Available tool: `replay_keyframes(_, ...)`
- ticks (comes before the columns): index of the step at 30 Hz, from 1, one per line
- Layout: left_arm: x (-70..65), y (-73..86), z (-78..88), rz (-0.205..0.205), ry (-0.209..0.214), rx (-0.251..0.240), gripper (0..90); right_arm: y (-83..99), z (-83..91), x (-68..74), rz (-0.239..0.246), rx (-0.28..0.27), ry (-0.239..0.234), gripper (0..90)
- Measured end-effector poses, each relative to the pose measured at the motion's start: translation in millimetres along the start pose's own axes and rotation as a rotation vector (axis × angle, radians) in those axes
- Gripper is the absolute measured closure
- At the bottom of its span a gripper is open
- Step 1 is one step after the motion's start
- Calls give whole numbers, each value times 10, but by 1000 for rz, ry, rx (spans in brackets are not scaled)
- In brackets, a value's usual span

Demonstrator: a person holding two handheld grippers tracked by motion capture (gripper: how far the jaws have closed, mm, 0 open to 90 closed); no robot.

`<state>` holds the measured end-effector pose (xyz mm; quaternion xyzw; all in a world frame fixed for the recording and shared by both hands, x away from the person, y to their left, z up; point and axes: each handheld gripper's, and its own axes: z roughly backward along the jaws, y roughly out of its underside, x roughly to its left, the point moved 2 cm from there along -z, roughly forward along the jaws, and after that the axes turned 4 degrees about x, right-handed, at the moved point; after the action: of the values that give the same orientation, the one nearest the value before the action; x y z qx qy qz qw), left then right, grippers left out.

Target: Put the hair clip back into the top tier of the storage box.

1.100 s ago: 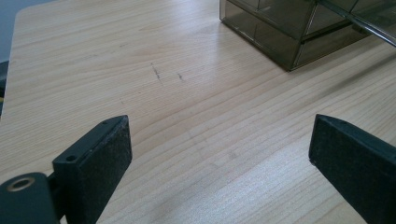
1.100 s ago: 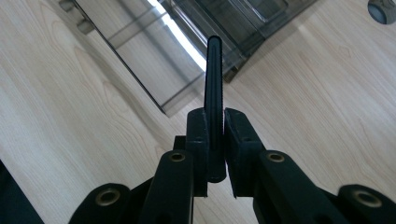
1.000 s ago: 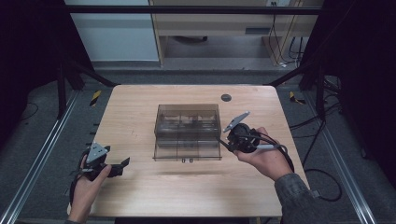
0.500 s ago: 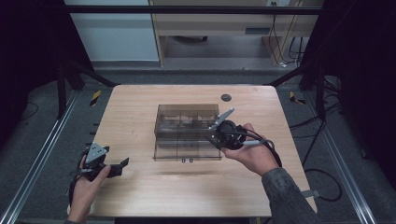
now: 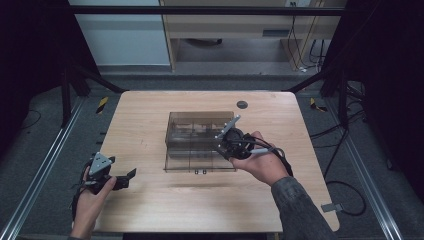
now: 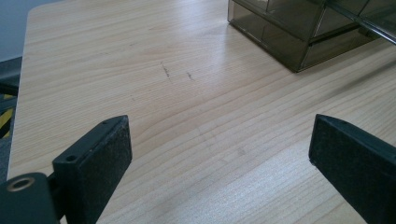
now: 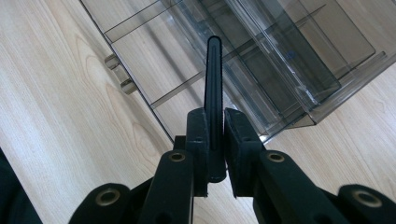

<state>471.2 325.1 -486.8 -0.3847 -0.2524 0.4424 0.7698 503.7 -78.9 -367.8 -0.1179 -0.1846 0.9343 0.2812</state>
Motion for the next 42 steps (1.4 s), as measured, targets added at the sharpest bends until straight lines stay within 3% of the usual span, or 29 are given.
replay_keyframes(27,6,12,-7,7,8,3,59,-28,-306,10,38,112,-3,805)
replay_keyframes(42,-12,13,-17,2,13,8,59,10,-351,-73,4,115,-6,797)
